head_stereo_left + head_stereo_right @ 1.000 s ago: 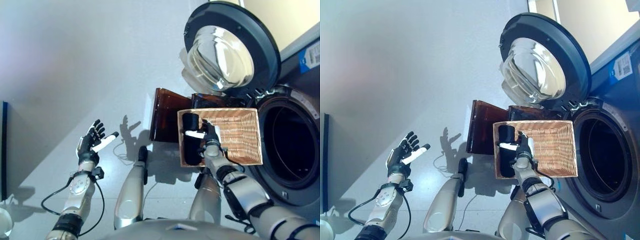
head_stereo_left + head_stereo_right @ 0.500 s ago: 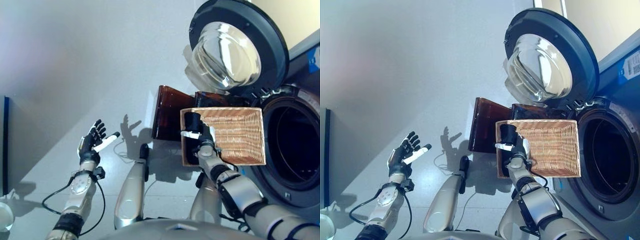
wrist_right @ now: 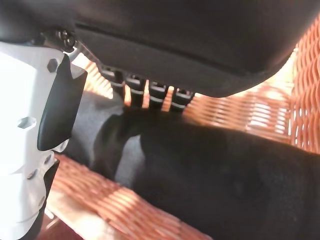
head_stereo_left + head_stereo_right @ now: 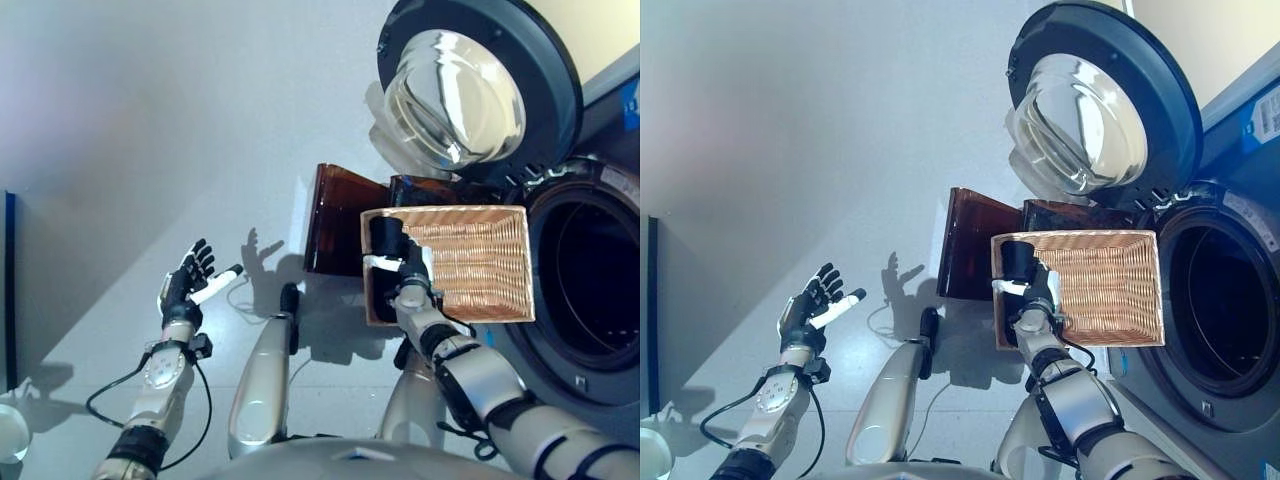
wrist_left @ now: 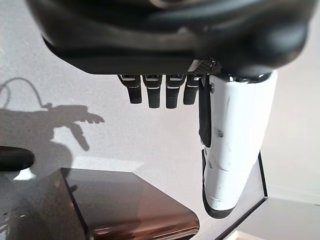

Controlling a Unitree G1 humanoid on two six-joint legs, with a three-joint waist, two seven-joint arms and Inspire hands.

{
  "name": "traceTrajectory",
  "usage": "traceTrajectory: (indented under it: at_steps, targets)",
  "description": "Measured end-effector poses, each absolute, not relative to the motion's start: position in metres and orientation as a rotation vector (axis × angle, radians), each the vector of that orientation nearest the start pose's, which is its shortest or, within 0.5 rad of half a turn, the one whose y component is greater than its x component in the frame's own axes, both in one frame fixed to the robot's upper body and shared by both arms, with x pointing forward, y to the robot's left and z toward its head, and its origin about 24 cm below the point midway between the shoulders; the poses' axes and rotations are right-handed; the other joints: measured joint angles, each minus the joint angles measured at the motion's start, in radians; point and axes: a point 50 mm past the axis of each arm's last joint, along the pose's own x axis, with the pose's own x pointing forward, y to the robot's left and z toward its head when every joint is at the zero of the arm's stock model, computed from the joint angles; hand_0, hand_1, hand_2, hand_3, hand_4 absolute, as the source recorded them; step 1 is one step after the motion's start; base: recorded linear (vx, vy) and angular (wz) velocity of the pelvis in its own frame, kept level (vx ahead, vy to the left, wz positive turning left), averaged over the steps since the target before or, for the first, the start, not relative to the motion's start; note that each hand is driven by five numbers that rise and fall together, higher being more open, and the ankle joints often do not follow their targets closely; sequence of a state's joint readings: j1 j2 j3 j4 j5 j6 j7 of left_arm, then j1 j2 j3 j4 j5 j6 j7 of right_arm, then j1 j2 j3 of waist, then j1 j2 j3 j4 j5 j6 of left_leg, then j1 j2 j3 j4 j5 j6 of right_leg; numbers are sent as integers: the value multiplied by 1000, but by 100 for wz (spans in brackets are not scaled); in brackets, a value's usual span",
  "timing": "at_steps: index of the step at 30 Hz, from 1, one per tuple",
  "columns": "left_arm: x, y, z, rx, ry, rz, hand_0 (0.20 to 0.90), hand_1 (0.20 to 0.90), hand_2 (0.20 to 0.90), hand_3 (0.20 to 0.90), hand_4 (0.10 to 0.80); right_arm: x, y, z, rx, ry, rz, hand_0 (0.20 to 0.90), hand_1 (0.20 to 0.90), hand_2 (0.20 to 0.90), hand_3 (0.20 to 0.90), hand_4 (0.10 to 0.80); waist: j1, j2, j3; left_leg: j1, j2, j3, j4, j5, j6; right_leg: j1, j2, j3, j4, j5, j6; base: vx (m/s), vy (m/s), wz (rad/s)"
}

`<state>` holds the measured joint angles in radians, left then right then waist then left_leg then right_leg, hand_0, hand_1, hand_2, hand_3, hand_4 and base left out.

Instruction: Pick up the clothes and place them into the washing machine

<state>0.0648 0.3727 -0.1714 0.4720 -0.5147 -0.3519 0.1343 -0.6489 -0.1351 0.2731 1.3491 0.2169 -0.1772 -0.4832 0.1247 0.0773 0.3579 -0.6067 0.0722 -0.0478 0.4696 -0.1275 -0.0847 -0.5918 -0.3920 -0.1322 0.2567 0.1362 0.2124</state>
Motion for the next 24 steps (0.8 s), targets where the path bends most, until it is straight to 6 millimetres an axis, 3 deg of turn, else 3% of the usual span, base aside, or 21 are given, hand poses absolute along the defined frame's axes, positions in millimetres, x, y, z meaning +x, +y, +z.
traceTrajectory:
  at_steps: [12,15,18,21,24]
  targets:
    - [211,240,-34,-49,210,221,900,900,900,900,800,320,-181,-31,-352,446,-409,900,900,900,900,800,-5,6,16,-60,-1,-1,73,-27,10,-49,-9,9,52,-12,7,-8,-2,-1]
    - [211,240,-34,-45,209,224,900,900,900,900,800,318,-180,-32,-443,426,-383,900,900,900,900,800,-4,6,16,-60,-2,-1,72,-27,10,-49,-9,8,52,-12,7,0,0,0]
    - [211,241,-34,-27,204,231,900,900,900,900,800,313,-187,-34,-743,350,-278,900,900,900,900,800,-5,5,17,-64,-2,-2,70,-26,8,-51,-9,7,52,-11,5,0,0,0]
    - [210,241,-34,-10,203,228,900,900,900,900,800,306,-196,-34,-1159,208,-88,900,900,900,900,800,-5,5,17,-65,-3,-6,68,-27,8,-51,-10,6,58,-13,4,25,-41,4]
    - [207,244,-35,-7,209,212,900,900,900,900,800,303,-202,-33,-1339,146,-23,900,900,900,900,800,-12,4,18,-65,-4,-13,69,-28,6,-51,-10,3,71,-23,3,8,-15,6]
